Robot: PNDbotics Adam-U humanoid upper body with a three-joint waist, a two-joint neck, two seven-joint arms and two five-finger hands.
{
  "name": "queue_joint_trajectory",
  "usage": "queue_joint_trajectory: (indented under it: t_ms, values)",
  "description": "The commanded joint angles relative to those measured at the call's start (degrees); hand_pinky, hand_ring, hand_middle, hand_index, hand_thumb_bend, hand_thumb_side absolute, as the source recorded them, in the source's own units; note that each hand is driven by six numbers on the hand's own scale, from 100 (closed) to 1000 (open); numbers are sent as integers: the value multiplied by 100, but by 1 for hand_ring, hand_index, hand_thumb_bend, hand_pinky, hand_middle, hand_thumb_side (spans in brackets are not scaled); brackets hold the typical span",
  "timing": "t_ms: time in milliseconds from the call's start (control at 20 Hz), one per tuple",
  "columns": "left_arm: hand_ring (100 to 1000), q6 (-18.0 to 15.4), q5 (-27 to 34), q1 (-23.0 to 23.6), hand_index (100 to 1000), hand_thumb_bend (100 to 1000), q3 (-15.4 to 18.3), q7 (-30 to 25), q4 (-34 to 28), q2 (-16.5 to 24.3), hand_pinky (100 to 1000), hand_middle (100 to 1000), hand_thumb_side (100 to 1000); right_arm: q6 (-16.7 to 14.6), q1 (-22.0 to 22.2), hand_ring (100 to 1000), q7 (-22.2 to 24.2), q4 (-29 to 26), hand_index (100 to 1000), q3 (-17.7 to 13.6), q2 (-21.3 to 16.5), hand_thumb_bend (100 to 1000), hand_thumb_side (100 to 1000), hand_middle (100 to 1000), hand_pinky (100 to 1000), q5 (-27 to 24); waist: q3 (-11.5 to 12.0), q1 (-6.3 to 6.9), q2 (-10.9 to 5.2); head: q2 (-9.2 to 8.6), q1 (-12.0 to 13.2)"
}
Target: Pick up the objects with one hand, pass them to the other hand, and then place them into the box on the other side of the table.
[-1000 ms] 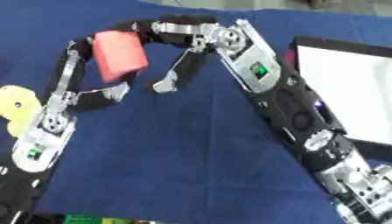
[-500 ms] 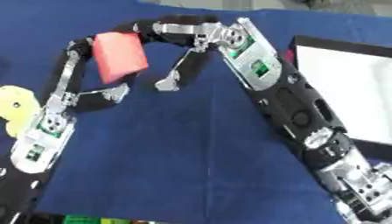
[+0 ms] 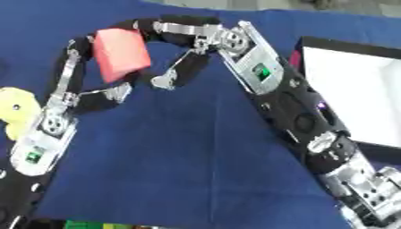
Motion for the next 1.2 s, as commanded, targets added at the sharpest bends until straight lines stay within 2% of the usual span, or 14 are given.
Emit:
queue_joint_trajectory:
  t_ms: [50, 450, 750, 850, 900, 1050, 1150, 1200]
  values:
    - [507, -69, 42, -187, 532, 100, -49, -15, -157, -65, 792, 310, 166, 92, -62, 1000, -144, -2, 1000, 63, -12, 109, 100, 933, 1000, -1, 10, 31, -141, 14, -25]
    - [508, -87, 35, -182, 533, 100, -77, -61, -134, -74, 792, 312, 165, 317, -64, 1000, -376, -10, 983, 72, -14, 100, 100, 888, 1000, -157, 15, 33, -136, 27, -36]
    - [515, -66, 0, -171, 556, 100, -81, -82, -94, -70, 795, 330, 205, 517, -59, 1000, -492, -6, 891, 80, -18, 100, 100, 831, 1000, -361, 9, 44, -138, 29, -52]
    - [542, -31, -60, -170, 616, 100, -84, -113, -77, -62, 811, 383, 129, 574, -58, 1000, -505, -7, 842, 89, -21, 100, 100, 799, 992, -415, 8, 49, -139, 27, -61]
    - [561, -5, -110, -170, 650, 100, -83, -139, -71, -58, 826, 415, 121, 601, -57, 1000, -506, -7, 829, 91, -24, 100, 100, 788, 986, -435, 7, 51, -141, 29, -62]
    - [626, 79, -331, -168, 746, 112, -80, -250, -65, -45, 868, 500, 139, 670, -60, 1000, -521, -12, 809, 84, -38, 100, 100, 775, 976, -504, 1, 54, -146, 42, -64]
    - [659, 139, -490, -161, 792, 162, -75, -315, -58, -37, 879, 539, 145, 715, -63, 1000, -550, -15, 804, 77, -52, 100, 100, 773, 972, -560, 1, 58, -150, 43, -72]
    - [686, 168, -563, -159, 828, 195, -73, -344, -52, -32, 889, 569, 186, 731, -65, 1000, -562, -21, 802, 76, -58, 100, 100, 770, 970, -587, 1, 60, -151, 42, -76]
